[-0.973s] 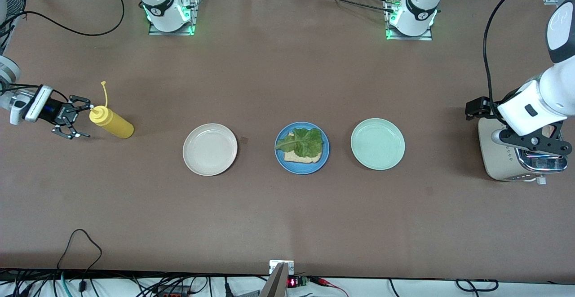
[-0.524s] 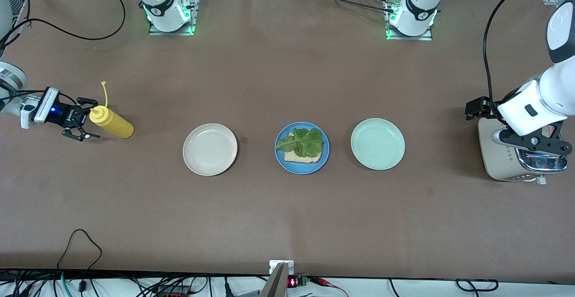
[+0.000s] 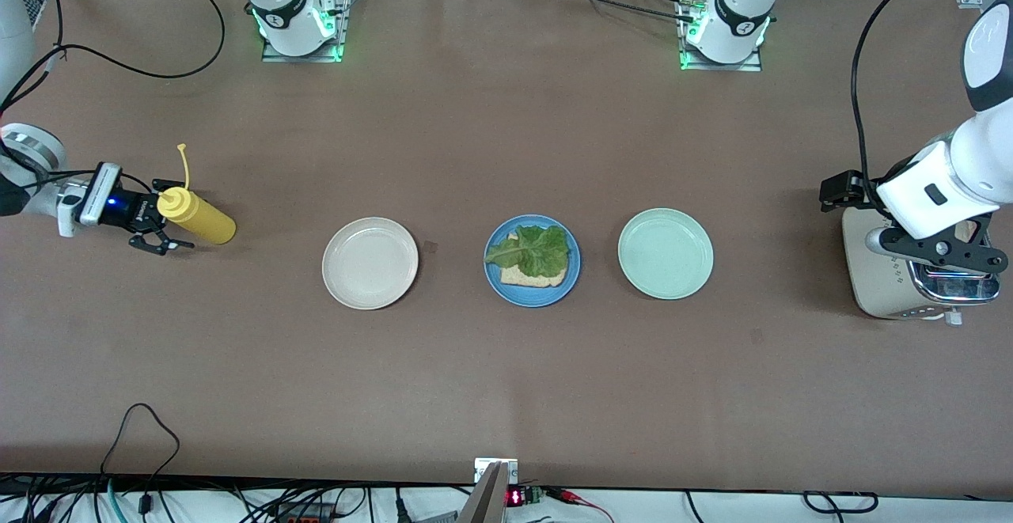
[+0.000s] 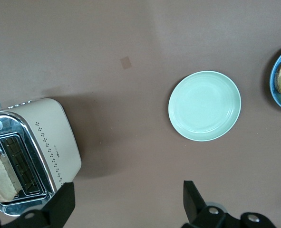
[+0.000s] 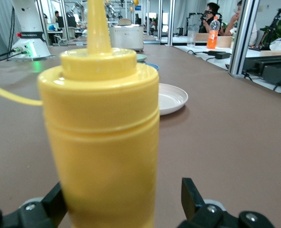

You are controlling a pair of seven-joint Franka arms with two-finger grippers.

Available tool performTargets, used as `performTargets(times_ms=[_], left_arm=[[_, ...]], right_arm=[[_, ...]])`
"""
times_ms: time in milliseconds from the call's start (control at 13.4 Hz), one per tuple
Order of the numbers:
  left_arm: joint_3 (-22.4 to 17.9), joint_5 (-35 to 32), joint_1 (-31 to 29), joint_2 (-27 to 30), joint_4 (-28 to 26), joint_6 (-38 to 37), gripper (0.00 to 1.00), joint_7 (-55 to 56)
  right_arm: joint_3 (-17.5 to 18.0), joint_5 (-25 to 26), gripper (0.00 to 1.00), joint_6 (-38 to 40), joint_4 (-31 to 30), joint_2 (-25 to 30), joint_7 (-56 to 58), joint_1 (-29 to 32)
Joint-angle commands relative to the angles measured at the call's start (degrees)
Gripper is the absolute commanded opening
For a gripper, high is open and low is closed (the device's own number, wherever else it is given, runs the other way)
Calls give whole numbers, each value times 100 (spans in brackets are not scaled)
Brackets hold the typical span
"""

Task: Make sandwich in blue plate with both arms
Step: 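Grasp the yellow mustard bottle with the right gripper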

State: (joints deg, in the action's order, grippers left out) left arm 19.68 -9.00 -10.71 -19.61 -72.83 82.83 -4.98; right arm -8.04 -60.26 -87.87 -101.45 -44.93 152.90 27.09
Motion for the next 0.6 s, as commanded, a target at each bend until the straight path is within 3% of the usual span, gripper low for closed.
performTargets(times_ms=[0, 75, 150, 224, 299, 374, 524], left_arm=[[28, 118, -19, -78, 190, -100, 100, 24], [28, 118, -19, -78, 190, -100, 100, 24], [28, 118, -19, -78, 190, -100, 100, 24], [28, 109, -19, -78, 190, -100, 100, 24], [28, 118, -19, -78, 190, -100, 100, 24], [28, 118, -19, -78, 190, -100, 100, 24], [28, 118, -19, -78, 190, -100, 100, 24]], right_arm=[[232, -100, 100, -2, 3, -130, 82, 77], [241, -100, 100, -54, 2, -130, 82, 51], [241, -100, 92, -98, -7, -95, 82, 33], [250, -92, 49, -99, -7, -60, 56, 7], [250, -74, 15, -168, -15, -33, 12, -2], [302, -39, 0, -239, -7, -16, -6, -11], [417, -4, 0, -397, -7, 81, -15, -54]])
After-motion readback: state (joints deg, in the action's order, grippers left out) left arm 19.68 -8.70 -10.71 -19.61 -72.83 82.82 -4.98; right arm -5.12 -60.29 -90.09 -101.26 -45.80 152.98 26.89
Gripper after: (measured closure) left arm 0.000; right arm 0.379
